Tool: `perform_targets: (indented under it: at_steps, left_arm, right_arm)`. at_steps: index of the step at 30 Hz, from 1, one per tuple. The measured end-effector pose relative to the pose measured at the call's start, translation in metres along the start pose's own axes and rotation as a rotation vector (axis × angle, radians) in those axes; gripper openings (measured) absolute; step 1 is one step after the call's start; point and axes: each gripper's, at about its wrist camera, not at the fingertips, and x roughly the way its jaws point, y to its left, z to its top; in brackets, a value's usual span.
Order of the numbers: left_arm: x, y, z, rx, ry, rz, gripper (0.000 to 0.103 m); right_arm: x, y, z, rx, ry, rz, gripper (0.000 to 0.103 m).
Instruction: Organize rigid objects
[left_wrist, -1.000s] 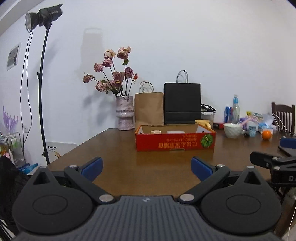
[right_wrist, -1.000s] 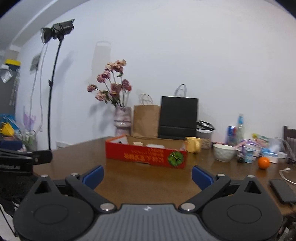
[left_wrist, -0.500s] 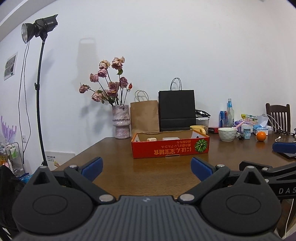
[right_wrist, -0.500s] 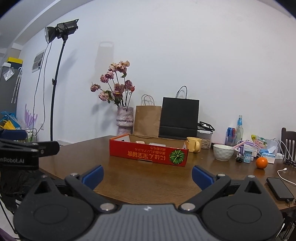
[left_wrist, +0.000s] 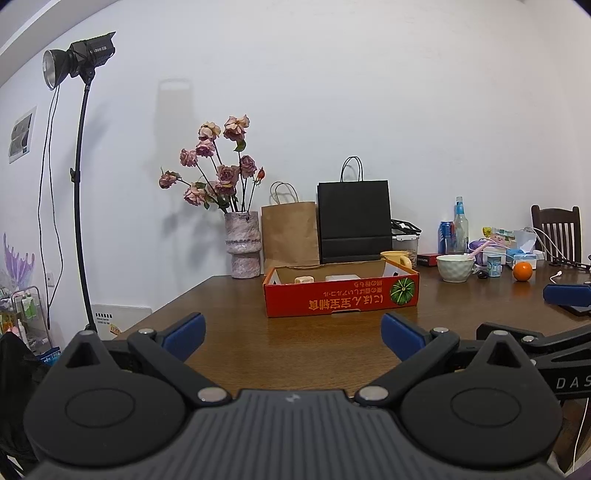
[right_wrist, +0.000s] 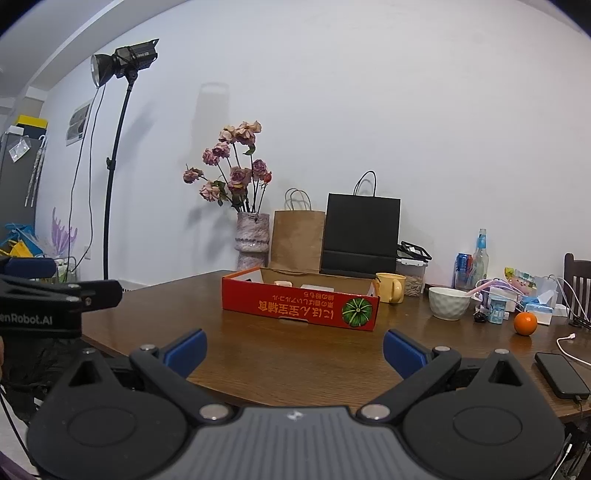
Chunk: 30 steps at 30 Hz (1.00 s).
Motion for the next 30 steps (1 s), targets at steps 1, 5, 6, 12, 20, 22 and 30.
perform_targets:
  at_steps: [1, 5, 6, 12, 20, 22, 30]
  left_arm:
    - [0.0001, 0.0001, -0.0001, 0.001, 0.000, 0.000, 0.103]
    - [0.0000, 0.0000, -0.0002, 0.000, 0.000, -0.001, 0.103]
    - [0.0000, -0.0001, -0.0001, 0.000, -0.001, 0.001, 0.103]
    - [-0.0005, -0.0004, -0.0001, 0.003, -0.003, -0.001, 0.103]
    - [-0.0004, 0.0009, -0.0002, 0.003, -0.003, -0.001, 0.103]
    - [-0.0005, 0.0011, -0.0002, 0.004, -0.003, -0.002, 0.103]
    - [-0.0004, 0.0012, -0.0002, 0.003, -0.002, -0.002, 0.103]
  right_arm:
    - [0.0003, 0.0002, 0.0003, 0.001, 0.001, -0.001, 0.102]
    - [0.0007, -0.0005, -0.0001, 0.000, 0.000, -0.001, 0.102]
    - [0.0007, -0.0006, 0.0002, 0.000, 0.000, -0.001, 0.102]
    - [0.0013, -0.0020, -0.0002, 0.000, -0.003, -0.002, 0.102]
    - [0.0001, -0.0013, -0.0011, 0.002, -0.002, -0.004, 0.102]
    - [0.0001, -0.0014, -0.0013, 0.002, -0.002, -0.004, 0.102]
    - [0.0003, -0.0007, -0.0018, 0.003, -0.002, -0.003, 0.102]
